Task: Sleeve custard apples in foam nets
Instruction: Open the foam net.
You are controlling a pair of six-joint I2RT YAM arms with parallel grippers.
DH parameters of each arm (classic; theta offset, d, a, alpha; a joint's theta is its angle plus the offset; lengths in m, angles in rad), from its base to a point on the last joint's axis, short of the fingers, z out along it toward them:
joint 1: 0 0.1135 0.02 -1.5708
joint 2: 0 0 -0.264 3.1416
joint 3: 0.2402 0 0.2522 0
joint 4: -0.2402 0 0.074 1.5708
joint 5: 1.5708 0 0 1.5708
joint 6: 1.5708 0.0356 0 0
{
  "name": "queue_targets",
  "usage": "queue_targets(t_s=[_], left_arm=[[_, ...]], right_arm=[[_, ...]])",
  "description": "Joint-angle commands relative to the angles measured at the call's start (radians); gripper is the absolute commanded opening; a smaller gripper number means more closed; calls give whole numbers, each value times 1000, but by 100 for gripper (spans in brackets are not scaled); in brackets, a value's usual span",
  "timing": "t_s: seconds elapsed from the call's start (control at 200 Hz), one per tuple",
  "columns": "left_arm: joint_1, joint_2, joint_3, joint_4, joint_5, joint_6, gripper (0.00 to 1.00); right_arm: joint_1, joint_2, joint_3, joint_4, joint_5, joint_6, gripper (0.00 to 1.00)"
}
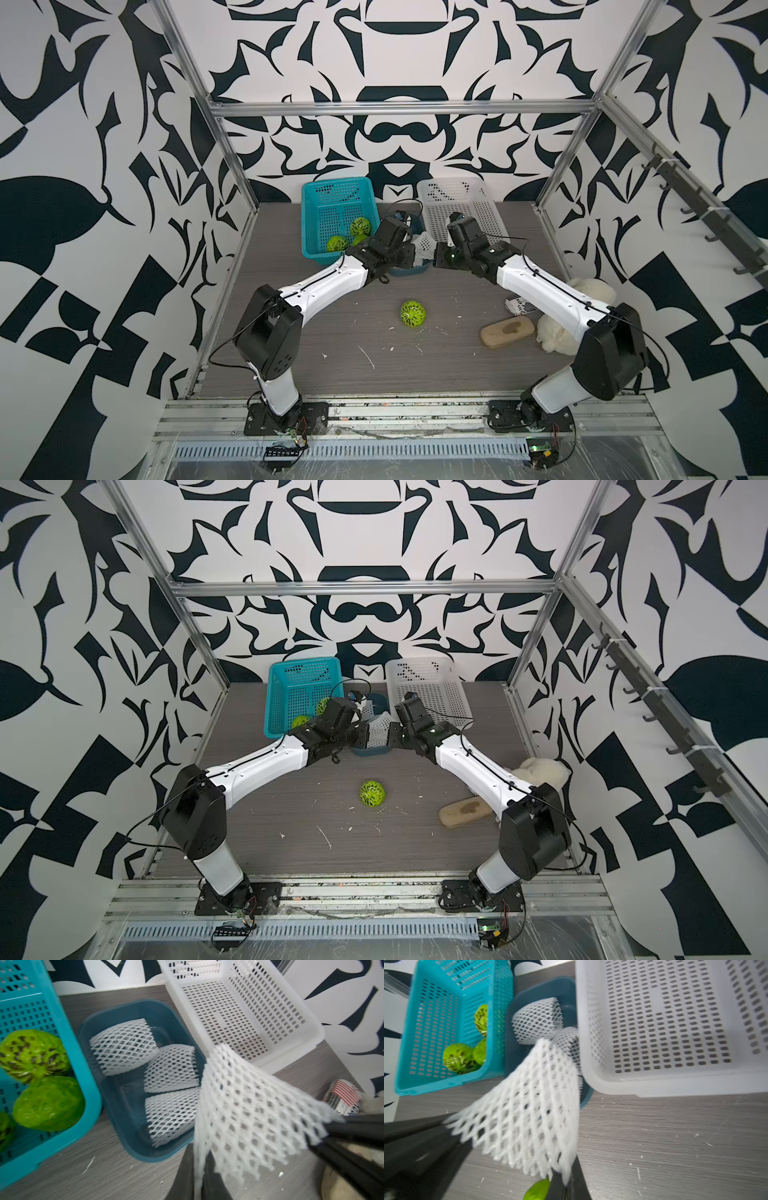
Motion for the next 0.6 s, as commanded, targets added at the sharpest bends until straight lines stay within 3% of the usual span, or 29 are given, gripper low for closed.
queue_targets(t_s=[0.0, 0.225, 0.28, 0.37, 0.415, 0.475, 0.595], left_arm=[[8, -14, 1, -25, -44, -5, 11], [8, -15, -2, 1, 4, -29, 14], [9, -22, -9, 6, 5, -20, 12], [18, -40, -29, 19, 18, -8, 7], [27, -50, -38, 22, 37, 1, 3], [42, -68, -56, 31, 62, 21, 0], [54, -107, -97, 60, 123, 96, 0]], right_arm=[[-6, -49, -14, 36, -4, 12, 0], [-7, -29, -33, 150, -217, -10, 0], [-6, -46, -46, 178, -245, -16, 13], [-7, -83, -61, 196, -263, -24, 56], [-12, -100, -61, 192, -275, -33, 68], [-20, -124, -58, 183, -292, -40, 75], [-49, -164, -60, 153, -304, -74, 77]])
